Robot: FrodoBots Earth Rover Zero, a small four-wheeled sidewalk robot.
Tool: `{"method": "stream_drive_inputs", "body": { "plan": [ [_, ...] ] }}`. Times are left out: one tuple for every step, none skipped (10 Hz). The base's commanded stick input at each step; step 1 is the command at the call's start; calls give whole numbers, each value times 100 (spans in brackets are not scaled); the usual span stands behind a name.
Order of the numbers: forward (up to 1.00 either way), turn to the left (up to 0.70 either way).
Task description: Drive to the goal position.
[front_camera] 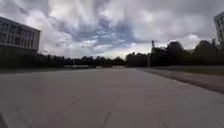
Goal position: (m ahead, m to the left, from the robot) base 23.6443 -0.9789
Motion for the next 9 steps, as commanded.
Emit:
{"method": "stream_drive_inputs", "body": {
  "plan": [
    [100,2],
    [100,2],
    [100,0],
    [100,0],
    [100,2],
    [100,2],
    [100,2],
    [100,2],
    [100,2]
  ]
}}
